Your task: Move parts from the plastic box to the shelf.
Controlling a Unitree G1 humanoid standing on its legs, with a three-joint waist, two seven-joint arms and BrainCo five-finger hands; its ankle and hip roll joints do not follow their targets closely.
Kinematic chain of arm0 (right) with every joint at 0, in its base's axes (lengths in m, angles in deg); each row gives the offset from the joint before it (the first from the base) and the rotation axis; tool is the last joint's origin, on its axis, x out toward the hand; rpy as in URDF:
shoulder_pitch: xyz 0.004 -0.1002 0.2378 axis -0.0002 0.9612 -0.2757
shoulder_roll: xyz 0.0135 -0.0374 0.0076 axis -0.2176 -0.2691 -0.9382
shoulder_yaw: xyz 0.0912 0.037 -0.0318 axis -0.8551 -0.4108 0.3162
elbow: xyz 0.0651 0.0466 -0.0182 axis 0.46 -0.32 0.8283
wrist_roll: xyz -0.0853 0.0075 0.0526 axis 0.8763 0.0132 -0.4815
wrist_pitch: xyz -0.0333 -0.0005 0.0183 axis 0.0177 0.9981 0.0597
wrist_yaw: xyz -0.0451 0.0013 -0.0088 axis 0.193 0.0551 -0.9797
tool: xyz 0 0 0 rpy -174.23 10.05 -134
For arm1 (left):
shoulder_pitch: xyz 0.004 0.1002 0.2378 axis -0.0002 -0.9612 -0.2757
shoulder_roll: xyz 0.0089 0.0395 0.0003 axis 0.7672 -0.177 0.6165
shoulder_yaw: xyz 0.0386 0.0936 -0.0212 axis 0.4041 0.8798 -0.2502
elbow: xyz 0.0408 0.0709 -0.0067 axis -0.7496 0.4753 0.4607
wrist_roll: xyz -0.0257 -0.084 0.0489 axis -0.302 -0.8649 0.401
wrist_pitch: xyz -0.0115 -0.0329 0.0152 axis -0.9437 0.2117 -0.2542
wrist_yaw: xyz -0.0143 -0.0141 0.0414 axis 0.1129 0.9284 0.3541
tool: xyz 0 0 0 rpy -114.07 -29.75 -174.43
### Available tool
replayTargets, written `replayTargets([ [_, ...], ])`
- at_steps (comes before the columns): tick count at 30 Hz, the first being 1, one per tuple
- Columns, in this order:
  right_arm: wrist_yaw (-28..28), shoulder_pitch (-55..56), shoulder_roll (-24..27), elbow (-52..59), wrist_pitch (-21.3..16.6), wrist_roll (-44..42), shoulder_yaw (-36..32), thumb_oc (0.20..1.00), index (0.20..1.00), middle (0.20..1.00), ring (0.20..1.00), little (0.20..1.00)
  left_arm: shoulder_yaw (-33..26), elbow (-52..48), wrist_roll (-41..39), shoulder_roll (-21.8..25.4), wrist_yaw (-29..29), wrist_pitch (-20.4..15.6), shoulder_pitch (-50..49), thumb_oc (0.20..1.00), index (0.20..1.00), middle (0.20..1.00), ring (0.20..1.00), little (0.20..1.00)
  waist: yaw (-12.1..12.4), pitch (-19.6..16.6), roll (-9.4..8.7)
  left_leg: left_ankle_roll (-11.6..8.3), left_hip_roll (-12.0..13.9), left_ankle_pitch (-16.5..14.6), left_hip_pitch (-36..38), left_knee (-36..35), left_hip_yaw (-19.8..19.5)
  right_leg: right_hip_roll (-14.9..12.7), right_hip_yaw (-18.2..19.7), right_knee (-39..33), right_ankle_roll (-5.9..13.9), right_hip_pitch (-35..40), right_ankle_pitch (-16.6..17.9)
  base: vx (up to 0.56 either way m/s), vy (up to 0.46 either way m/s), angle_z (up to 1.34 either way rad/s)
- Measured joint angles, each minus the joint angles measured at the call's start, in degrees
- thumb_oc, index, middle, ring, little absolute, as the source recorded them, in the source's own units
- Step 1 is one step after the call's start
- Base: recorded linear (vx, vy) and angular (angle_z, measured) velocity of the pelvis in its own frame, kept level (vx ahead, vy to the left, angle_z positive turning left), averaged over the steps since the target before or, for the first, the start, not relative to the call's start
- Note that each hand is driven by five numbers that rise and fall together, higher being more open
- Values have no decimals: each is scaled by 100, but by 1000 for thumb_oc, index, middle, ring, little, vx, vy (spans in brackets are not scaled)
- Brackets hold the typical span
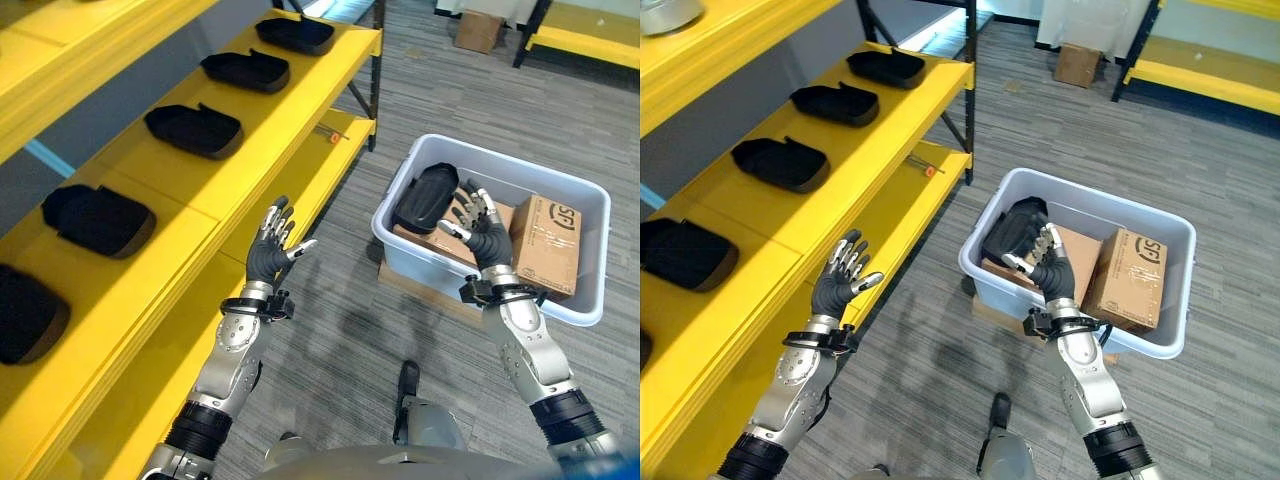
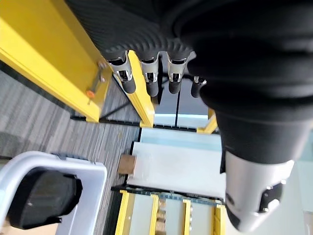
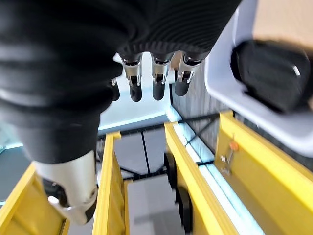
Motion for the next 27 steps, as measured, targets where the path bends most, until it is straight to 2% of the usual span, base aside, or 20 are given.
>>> replayTargets([
  [2,-20,-2,15,-40,-23,0,16,1000,1000,1000,1000,1000,-5,0,-16,-11,-62,0,15,1000,1000,1000,1000,1000,-66,-18,23,-145,105,170,-157,306,-163,109,31,54,-99,-11,-119,114,-205,-18],
  [3,-38,2,-12,-44,-18,-1,30,1000,1000,1000,1000,1000,-12,-1,-25,-11,-68,-1,6,1000,1000,1000,1000,1000,-13,-15,-5,-146,152,188,-217,518,-163,110,100,71,-195,-10,-77,65,-150,-33],
  [4,-52,-8,-16,-67,-55,3,72,1000,1000,1000,1000,1000,-15,23,-27,-25,-69,4,-15,1000,1000,1000,1000,1000,13,-19,1,-262,208,391,-352,847,-328,233,163,195,-256,-52,-268,151,-207,-41],
  [5,-52,69,-68,-73,-50,5,70,1000,1000,1000,1000,1000,-15,42,-32,-17,-78,12,-25,1000,1000,1000,1000,1000,67,-11,-66,-475,266,632,-613,1330,-513,248,216,338,-375,-60,-389,108,-62,-37],
  [6,-97,119,-105,-72,-69,6,82,1000,1000,1000,1000,1000,-16,34,-29,-11,-73,12,-48,1000,1000,1000,1000,1000,135,44,-170,-328,297,737,-833,1853,-571,270,286,264,-537,75,-404,142,-55,-33],
  [7,-105,128,-119,-64,-69,6,92,1000,1000,1000,1000,1000,-15,33,-29,-4,-75,12,-77,1000,1000,1000,1000,1000,177,61,-220,-269,257,584,-919,1997,-602,281,321,187,-568,163,-385,97,15,-21],
  [8,-124,150,-128,-41,-82,7,75,1000,1000,1000,1000,1000,-13,36,-31,1,-69,20,-77,1000,1000,1000,1000,1000,139,101,-298,-271,140,233,-1048,1920,-603,261,334,85,-583,257,-394,111,54,5],
  [9,-154,189,-99,-34,-84,6,18,1000,1000,1000,1000,1000,4,37,-31,-18,-70,20,-19,1000,1000,1000,1000,1000,103,150,-391,-169,-31,-92,-1245,1514,-562,239,322,-31,-612,364,-406,140,105,9],
  [12,-206,240,-124,30,-93,6,-11,1000,1000,1000,1000,1000,14,143,-23,-15,-148,24,37,1000,1000,1000,1000,1000,116,190,-451,-77,-190,-85,-1580,166,-131,326,347,-120,-617,474,-427,201,191,-9],
  [15,-220,262,-169,10,-111,11,36,1000,1000,1000,1000,1000,9,318,-13,-14,-213,24,39,1000,1000,1000,1000,1000,213,206,-450,-83,-205,63,-1667,-900,-512,450,675,-227,-462,604,-493,267,241,-67],
  [16,-233,173,-219,-175,-133,100,69,1000,1000,1000,1000,1000,-2,443,13,-12,-312,19,38,1000,1000,1000,1000,1000,395,230,-439,-152,-194,135,-1670,-1223,-1205,538,1106,-266,-344,645,-488,281,293,-124],
  [17,-240,146,-254,-215,-134,105,67,1000,1000,1000,1000,1000,-7,489,14,-13,-323,16,30,1000,1000,1000,1000,1000,477,239,-434,-163,-192,150,-1684,-1222,-1422,562,1295,-300,-298,663,-460,201,210,-200],
  [18,-259,92,-324,-263,-136,106,62,1000,1000,1000,1000,1000,-9,573,17,-19,-338,17,32,1000,1000,1000,1000,1000,532,257,-315,-121,-202,259,-1723,-1218,-1541,554,1700,-412,-227,770,-441,235,331,-150],
  [19,-265,92,-305,-263,-140,107,55,1000,1000,1000,1000,1000,-8,607,19,-34,-333,15,51,1000,1000,1000,1000,1000,495,259,-207,-90,-231,268,-1729,-1185,-1514,535,1703,-410,-165,803,-430,235,343,-154],
  [20,-272,185,-148,-115,-134,105,73,1000,1000,1000,1000,1000,11,535,13,-200,-353,-5,53,1000,1000,1000,1000,1000,281,288,125,131,-268,138,-1661,-882,-1395,521,1894,-396,34,890,-524,311,542,-107],
  [21,-273,258,-193,36,-158,109,92,1000,1000,1000,1000,1000,-10,478,13,-196,-364,-13,44,1000,1000,1000,1000,1000,315,307,111,212,-475,459,-1598,-763,-1347,285,2035,-352,80,926,-609,216,438,-128],
  [23,-219,295,-372,21,-179,131,224,1000,1000,1000,1000,1000,-15,455,5,-89,-331,-21,133,1000,1000,1000,1000,1000,376,262,-192,455,-848,252,-1495,-674,-827,-227,2185,-185,-57,718,-667,79,305,-106],
  [24,-217,418,-487,19,-182,148,239,1000,1000,1000,1000,1000,-1,425,10,60,-316,-38,434,1000,1000,1000,1000,1000,261,295,-317,678,-1265,201,-1530,-647,-604,-721,2138,-92,217,622,-547,-1,261,-47],
  [25,-220,437,-526,17,-147,148,265,1000,1000,1000,1000,1000,-11,356,11,93,-331,-86,519,1000,1000,1000,1000,1000,263,324,-321,779,-1347,184,-1548,-645,-529,-780,2167,-78,336,611,-457,-3,374,-40],
  [27,-215,340,-681,10,-131,147,429,1000,1000,1000,1000,1000,-43,352,9,290,-410,-201,616,1000,1000,1000,1000,1000,481,383,-433,961,-1406,121,-1582,-641,-125,-910,2182,74,555,404,-227,1,176,-65],
])
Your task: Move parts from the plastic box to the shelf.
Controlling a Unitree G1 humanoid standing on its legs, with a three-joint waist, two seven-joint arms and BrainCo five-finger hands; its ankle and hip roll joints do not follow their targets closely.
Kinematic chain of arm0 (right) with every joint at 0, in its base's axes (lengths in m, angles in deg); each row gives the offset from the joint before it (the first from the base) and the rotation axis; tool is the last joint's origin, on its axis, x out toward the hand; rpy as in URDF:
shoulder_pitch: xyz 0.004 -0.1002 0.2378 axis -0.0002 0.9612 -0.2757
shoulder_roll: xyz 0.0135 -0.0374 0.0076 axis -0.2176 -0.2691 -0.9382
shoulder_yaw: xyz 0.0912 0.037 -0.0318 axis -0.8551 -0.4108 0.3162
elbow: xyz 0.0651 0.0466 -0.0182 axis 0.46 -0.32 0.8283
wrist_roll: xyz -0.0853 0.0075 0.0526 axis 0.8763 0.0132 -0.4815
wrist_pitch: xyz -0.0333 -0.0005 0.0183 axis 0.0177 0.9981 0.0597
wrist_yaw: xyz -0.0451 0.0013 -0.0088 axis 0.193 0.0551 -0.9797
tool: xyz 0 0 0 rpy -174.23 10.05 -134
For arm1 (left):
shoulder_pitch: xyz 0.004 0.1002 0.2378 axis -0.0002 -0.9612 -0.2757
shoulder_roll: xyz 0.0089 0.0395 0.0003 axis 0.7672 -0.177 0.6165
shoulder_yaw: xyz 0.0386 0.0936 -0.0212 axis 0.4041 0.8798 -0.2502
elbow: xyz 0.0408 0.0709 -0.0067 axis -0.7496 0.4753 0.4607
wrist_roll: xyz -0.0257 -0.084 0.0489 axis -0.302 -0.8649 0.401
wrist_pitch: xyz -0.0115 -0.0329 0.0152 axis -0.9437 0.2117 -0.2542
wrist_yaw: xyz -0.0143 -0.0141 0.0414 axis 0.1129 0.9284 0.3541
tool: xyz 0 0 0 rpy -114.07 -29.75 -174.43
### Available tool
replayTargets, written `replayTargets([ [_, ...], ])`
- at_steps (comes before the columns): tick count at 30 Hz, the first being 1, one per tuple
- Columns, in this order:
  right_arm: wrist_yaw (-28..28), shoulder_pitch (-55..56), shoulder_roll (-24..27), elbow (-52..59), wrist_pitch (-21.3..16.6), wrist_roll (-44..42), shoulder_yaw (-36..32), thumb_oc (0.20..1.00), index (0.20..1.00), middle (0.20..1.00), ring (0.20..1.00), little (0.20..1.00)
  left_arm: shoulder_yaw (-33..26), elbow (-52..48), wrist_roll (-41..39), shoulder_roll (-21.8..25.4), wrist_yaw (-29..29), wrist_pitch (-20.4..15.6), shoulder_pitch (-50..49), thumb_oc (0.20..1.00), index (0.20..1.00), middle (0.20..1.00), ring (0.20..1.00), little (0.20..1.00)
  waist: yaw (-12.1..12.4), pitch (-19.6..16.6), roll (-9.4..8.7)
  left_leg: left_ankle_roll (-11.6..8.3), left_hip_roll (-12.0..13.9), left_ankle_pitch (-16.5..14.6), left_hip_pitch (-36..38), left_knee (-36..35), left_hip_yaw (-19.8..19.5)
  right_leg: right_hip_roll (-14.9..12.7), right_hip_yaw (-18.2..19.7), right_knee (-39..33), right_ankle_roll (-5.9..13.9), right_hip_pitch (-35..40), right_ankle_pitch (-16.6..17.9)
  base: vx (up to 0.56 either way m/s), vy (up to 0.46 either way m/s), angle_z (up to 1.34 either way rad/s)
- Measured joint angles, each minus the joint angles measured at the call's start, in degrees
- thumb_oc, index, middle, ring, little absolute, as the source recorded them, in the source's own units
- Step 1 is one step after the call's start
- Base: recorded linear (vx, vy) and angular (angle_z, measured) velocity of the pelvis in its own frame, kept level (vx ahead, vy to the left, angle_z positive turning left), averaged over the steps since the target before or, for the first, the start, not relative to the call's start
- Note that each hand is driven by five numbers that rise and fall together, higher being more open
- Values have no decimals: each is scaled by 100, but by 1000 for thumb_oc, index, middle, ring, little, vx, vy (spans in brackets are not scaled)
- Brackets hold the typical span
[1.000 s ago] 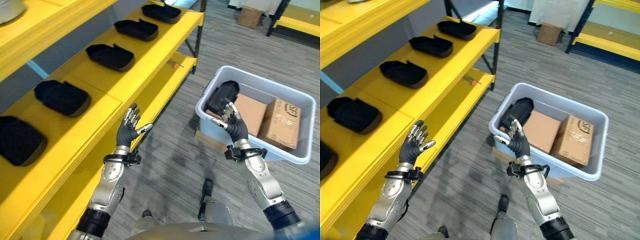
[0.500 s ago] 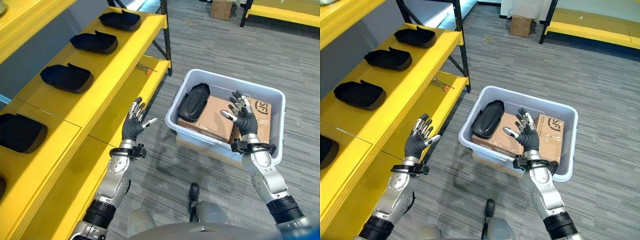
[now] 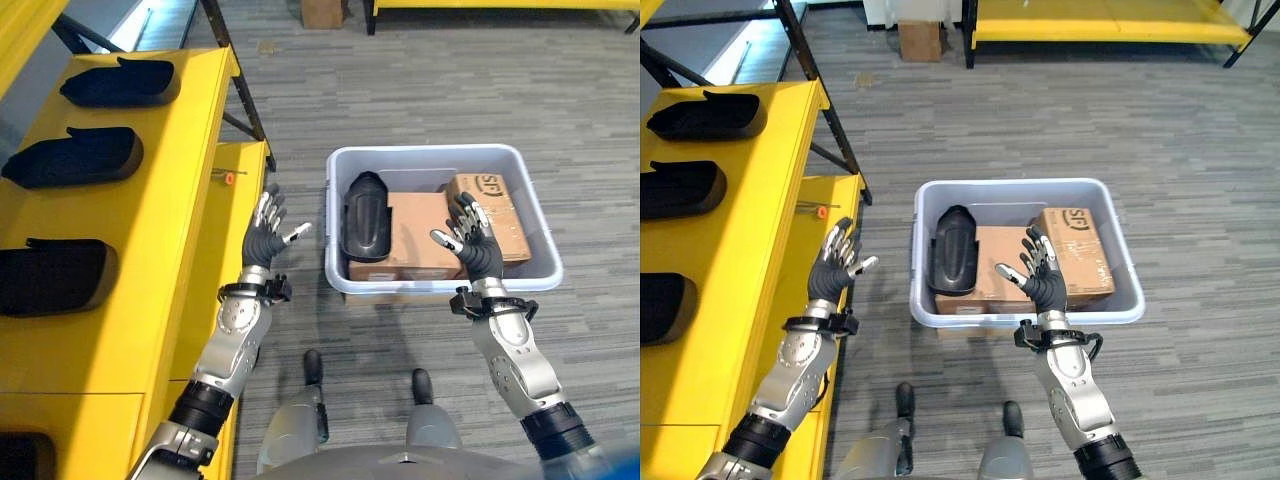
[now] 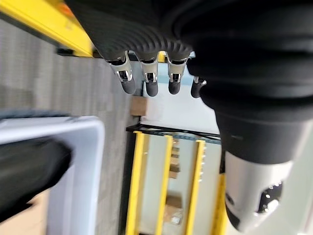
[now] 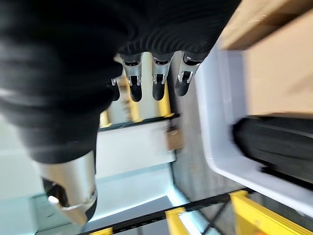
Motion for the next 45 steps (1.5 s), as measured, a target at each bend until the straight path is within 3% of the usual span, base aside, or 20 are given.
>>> replayTargets([
  [3,-11,-230,-65,-3,11,-1,50,1000,1000,1000,1000,1000,-26,15,2,172,-147,-5,-16,1000,1000,1000,1000,1000,45,38,-61,41,-145,1,-219,-2,36,-209,-31,-105,300,-11,203,23,82,-14],
  [5,-60,-453,-75,-95,13,0,44,1000,1000,1000,1000,1000,-21,15,11,203,-176,-5,-81,1000,1000,1000,1000,1000,83,89,-155,58,-179,-13,-234,-16,93,-252,-34,-171,329,34,227,35,64,-5],
  [10,-228,-829,-52,-213,11,-1,-139,1000,1000,1000,1000,1000,61,13,28,193,-302,-4,-107,1000,1000,1000,1000,1000,12,108,-197,10,-165,23,-325,-77,137,-222,-249,-300,514,-14,64,29,-19,-5],
  [14,-542,-1670,-19,-995,-5,32,-49,1000,1000,1000,1000,1000,322,11,38,147,-395,-4,209,1000,1000,1000,1000,1000,-172,119,-202,-162,-45,227,-736,-86,120,-112,-370,-485,494,-326,-201,-34,-79,-4],
  [19,-895,-2186,-28,-1478,-8,149,4,1000,1000,1000,1000,1000,551,11,36,-23,-407,-3,468,1000,1000,1000,1000,1000,-222,299,-70,-320,234,367,-857,-208,37,155,-397,-487,383,-510,-187,-29,-59,-5],
  [24,-998,-2139,-26,-1235,-32,295,25,1000,1000,1000,1000,1000,573,7,193,-16,-545,-5,855,1000,1000,1000,1000,1000,-237,446,133,-252,222,502,-960,-374,163,174,-288,-484,380,-751,-149,-5,-8,-10],
  [29,-905,-1929,-21,-827,-47,360,70,1000,1000,1000,1000,1000,764,17,487,-37,-652,-6,1476,1000,1000,1000,1000,1000,-272,586,161,-251,240,503,-932,-407,283,176,-178,-484,380,-815,-150,-8,6,-9],
  [34,-728,-1668,-23,-527,-89,349,126,1000,1000,1000,1000,1000,962,199,814,-102,-856,-12,1950,1000,1000,1000,1000,1000,-510,625,179,-251,244,503,-871,-494,482,165,35,-483,406,-943,-119,0,13,-21],
  [36,-647,-1551,-11,-417,-123,320,188,1000,1000,1000,1000,1000,971,415,873,-185,-912,-11,2042,1000,1000,1000,1000,1000,-720,636,174,-251,260,503,-849,-503,572,172,133,-480,410,-988,-106,-1,9,-25],
  [43,-491,-1308,135,-190,-242,170,307,1000,1000,1000,1000,1000,975,1292,1033,-374,-1288,-3,2424,1000,1000,1000,1000,1000,-889,670,152,-273,345,487,-777,-528,860,227,468,-483,408,-1158,-18,-5,6,-24],
  [45,-493,-1205,177,-166,-264,160,313,1000,1000,1000,1000,1000,957,1528,1090,-412,-1440,0,2473,1000,1000,1000,1000,1000,-1056,684,135,-274,351,486,-777,-528,900,231,490,-482,409,-1179,-9,0,7,-8],
])
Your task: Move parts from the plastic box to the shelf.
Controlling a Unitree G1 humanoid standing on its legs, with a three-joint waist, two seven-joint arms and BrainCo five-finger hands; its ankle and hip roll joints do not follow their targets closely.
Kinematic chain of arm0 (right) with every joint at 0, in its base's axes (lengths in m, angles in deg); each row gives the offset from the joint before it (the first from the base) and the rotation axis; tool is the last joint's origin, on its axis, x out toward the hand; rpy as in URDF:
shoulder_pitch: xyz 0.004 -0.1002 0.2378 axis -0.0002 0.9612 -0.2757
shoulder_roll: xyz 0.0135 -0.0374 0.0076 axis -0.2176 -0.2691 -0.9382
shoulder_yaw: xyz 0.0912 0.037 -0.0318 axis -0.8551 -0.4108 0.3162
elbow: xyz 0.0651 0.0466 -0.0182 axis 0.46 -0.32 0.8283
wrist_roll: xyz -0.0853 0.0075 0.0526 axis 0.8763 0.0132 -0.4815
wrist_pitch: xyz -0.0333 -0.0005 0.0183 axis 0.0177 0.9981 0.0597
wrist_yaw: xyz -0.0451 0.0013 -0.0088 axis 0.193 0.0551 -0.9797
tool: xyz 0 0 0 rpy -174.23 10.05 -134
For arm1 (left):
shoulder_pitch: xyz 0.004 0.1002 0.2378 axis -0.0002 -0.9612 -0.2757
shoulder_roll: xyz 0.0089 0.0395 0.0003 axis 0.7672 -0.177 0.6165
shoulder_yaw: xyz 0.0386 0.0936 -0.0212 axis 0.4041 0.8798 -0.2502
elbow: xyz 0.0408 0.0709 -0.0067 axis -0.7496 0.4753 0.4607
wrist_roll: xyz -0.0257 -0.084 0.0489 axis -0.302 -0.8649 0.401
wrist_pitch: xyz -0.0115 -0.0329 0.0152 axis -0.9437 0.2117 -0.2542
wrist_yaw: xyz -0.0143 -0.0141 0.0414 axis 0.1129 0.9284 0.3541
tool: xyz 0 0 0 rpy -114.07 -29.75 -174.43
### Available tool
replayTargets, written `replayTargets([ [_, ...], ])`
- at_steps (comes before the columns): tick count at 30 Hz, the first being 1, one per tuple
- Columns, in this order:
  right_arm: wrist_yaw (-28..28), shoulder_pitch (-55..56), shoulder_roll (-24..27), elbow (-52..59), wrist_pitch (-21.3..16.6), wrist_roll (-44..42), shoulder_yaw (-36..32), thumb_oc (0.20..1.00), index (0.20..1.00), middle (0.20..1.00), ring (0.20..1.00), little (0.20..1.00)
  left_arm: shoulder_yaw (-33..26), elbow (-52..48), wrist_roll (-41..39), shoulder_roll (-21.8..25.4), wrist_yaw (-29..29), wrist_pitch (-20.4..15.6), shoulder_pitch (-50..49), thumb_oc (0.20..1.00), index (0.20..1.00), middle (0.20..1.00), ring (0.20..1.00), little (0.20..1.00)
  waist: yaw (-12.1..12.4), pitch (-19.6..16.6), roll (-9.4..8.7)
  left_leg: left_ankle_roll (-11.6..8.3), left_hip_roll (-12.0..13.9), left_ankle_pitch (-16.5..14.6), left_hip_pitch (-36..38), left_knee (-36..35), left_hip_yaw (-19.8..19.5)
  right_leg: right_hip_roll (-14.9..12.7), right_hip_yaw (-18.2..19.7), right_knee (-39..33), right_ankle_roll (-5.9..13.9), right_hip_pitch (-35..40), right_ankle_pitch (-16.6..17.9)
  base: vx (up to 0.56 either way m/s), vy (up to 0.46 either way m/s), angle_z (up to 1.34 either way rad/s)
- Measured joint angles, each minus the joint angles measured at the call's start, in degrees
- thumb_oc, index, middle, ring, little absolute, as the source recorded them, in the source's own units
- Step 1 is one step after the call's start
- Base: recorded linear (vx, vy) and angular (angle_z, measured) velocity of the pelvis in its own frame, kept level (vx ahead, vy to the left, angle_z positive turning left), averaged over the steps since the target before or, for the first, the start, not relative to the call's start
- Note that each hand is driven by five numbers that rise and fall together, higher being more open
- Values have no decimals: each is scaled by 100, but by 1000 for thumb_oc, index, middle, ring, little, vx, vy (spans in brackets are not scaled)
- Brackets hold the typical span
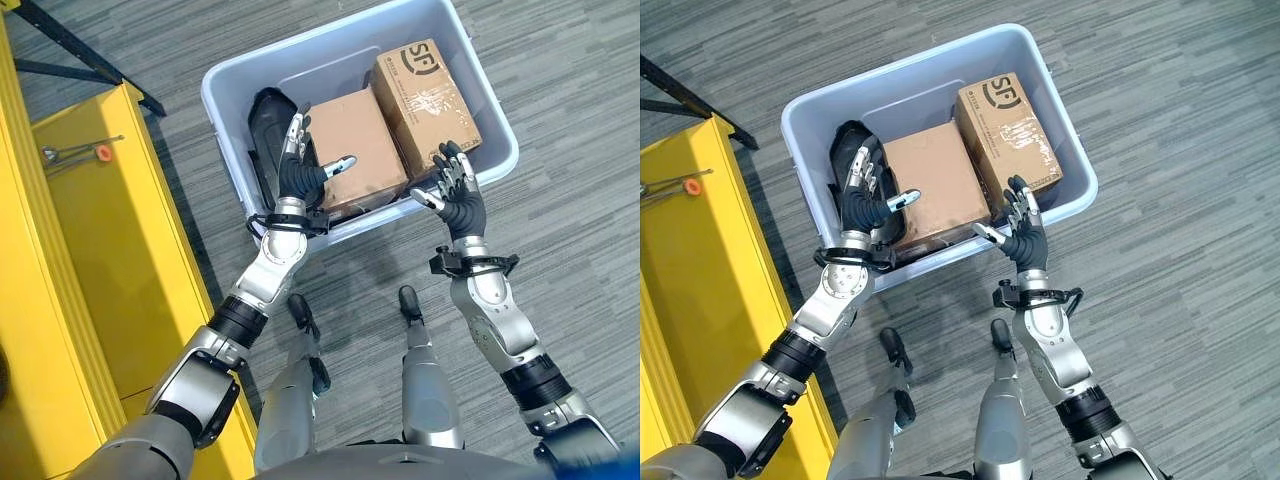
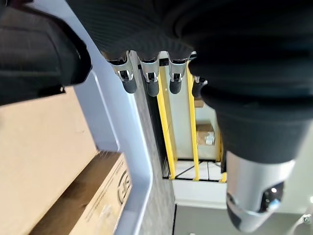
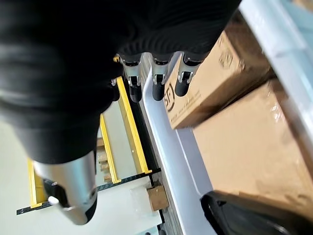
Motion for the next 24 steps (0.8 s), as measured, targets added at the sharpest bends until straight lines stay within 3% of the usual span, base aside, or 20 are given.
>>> replayTargets([
  [4,-37,-3,-13,43,-66,-2,21,1000,1000,1000,1000,1000,-165,848,-4,-24,-248,4,226,1000,1000,1000,1000,1000,-136,16,-30,-14,18,-11,-94,-2,93,17,128,0,5,-173,44,-6,8,-16],
  [7,-74,-65,-9,44,-67,-7,190,1000,1000,1000,1000,1000,-475,1403,-83,32,-522,57,395,1000,1000,1000,1000,1000,-155,89,-150,-15,68,-11,-108,-2,212,72,261,0,-1,-273,91,4,9,-20],
  [14,-70,-50,-7,83,-250,-220,608,1000,1000,1000,1000,1000,-741,2814,9,528,-1249,202,1055,1000,1000,1000,1000,1000,-322,153,-277,-67,196,13,-184,-3,272,195,310,-1,-52,-391,135,2,-4,-6],
  [24,-48,-17,16,109,-435,-436,714,1000,1000,1000,1000,1000,-653,2992,58,685,-1582,199,1268,1000,1000,1000,1000,1000,-343,197,-362,-84,207,21,-397,-3,291,204,310,-1,-51,-599,157,0,0,0],
])
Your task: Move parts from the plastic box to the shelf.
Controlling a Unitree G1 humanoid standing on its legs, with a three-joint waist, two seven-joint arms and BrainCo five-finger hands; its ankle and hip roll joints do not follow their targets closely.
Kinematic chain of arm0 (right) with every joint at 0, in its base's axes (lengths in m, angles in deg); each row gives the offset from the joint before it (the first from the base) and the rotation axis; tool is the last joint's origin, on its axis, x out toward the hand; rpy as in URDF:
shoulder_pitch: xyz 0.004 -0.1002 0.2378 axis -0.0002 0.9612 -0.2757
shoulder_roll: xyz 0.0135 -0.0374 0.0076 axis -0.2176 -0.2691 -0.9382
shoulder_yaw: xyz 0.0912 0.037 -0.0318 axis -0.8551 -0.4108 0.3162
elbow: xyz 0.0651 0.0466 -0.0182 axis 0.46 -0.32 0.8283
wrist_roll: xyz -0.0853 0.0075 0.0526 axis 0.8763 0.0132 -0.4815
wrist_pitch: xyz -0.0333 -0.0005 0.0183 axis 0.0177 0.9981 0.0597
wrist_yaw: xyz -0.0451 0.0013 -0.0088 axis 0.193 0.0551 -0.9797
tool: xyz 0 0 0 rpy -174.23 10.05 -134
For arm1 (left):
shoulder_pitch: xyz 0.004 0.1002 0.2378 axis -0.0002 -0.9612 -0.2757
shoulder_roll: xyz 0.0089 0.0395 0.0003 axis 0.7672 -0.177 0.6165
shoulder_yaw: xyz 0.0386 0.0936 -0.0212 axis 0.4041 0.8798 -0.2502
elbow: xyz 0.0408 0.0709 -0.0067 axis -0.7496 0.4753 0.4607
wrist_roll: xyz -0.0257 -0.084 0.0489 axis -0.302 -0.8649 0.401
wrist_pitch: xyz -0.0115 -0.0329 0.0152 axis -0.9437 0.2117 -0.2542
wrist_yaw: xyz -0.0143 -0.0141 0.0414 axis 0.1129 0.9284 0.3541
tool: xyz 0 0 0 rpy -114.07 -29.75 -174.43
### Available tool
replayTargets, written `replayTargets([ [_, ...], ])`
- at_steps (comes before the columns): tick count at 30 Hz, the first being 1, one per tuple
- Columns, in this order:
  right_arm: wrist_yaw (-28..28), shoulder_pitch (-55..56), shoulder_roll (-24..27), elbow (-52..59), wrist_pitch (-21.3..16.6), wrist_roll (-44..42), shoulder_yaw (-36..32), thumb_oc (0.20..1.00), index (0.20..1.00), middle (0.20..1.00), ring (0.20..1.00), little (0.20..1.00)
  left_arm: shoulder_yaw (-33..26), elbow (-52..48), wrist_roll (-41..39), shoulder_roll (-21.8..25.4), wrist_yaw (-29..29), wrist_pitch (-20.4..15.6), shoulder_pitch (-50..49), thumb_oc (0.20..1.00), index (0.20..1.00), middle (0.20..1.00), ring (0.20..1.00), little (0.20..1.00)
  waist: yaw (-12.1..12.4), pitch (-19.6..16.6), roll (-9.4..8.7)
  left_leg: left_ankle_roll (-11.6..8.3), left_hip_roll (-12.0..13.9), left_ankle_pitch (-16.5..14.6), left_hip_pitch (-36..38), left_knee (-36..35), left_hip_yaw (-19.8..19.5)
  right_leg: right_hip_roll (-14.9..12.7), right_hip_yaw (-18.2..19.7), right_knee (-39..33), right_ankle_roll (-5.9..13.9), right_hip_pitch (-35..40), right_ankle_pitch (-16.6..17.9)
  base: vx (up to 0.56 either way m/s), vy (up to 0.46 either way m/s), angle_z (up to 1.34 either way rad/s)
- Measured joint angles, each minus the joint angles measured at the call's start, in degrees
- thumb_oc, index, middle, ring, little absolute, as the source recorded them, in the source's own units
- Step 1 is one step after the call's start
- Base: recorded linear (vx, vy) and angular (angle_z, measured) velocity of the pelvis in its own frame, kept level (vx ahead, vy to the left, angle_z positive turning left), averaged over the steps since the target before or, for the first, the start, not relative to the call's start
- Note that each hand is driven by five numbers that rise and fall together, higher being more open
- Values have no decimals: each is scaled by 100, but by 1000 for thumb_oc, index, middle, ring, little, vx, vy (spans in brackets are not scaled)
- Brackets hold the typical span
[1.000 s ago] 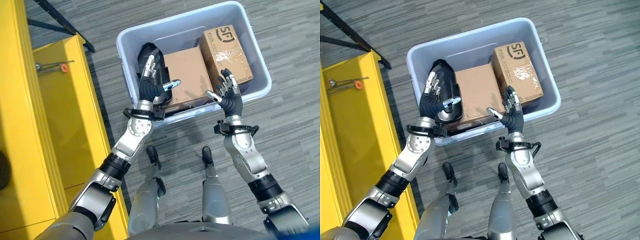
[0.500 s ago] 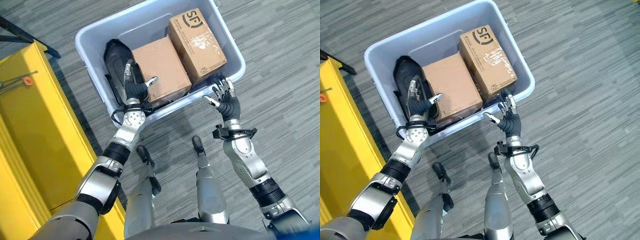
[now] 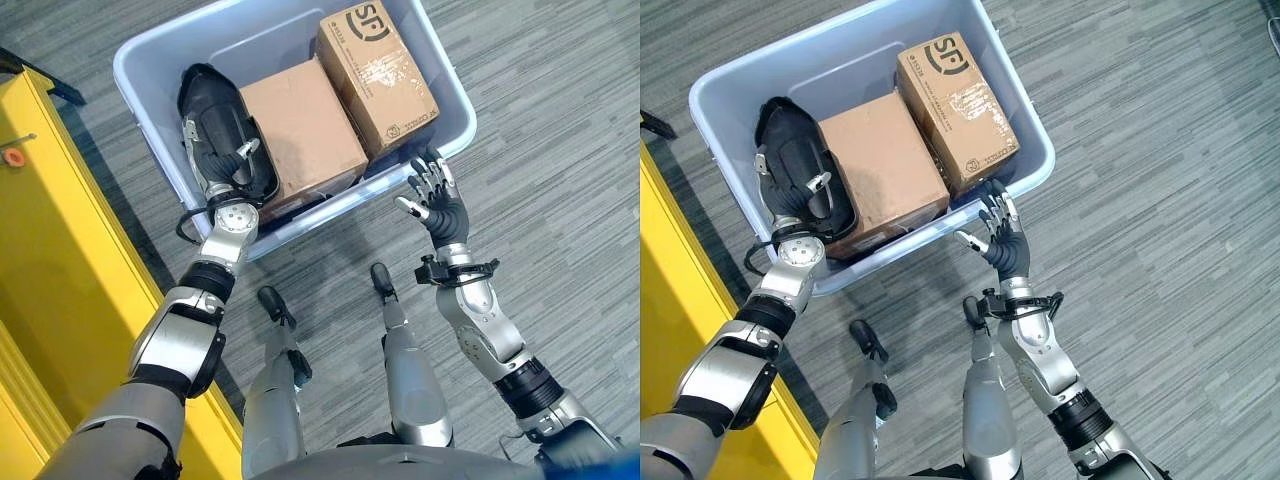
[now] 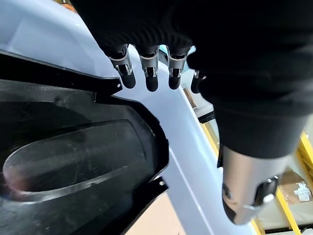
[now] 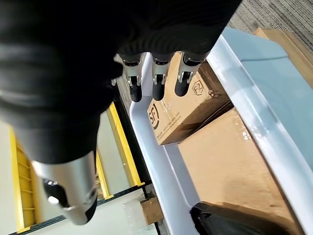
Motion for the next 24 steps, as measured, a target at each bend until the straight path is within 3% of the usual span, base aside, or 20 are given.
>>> replayTargets([
  [4,19,-20,1,13,0,-4,159,1000,1000,1000,1000,1000,224,175,-8,-16,80,25,279,1000,1000,1000,1000,1000,-69,111,-132,1,-7,5,-4,0,31,-5,4,0,3,-26,5,4,30,-2],
  [6,103,-46,2,44,0,-4,175,1000,1000,1000,1000,1000,739,755,-1,77,306,127,832,1000,1000,1000,1000,1000,-97,114,-138,0,-13,5,-73,0,52,-10,34,0,9,-126,27,98,84,-7],
  [11,196,-16,21,146,1,-14,204,1000,1000,1000,1000,1000,775,1377,10,131,783,376,1355,1000,1000,1000,1000,1000,-315,115,-141,-25,-17,-21,-109,0,125,0,149,1,11,-227,44,26,56,-10],
  [17,312,-25,152,179,3,-71,193,1000,1000,1000,1000,1000,873,1651,171,226,1139,590,1542,1000,1000,1000,1000,1000,-312,114,-140,-26,50,-20,-108,0,203,65,214,1,-13,-278,62,4,23,-8],
  [24,648,276,235,272,63,-118,117,1000,1000,1000,1000,1000,1614,1811,1695,557,1548,1006,1591,1000,1000,1000,1000,1000,-284,108,-131,-28,44,-19,-108,0,203,57,214,0,-16,-282,73,0,0,0],
])
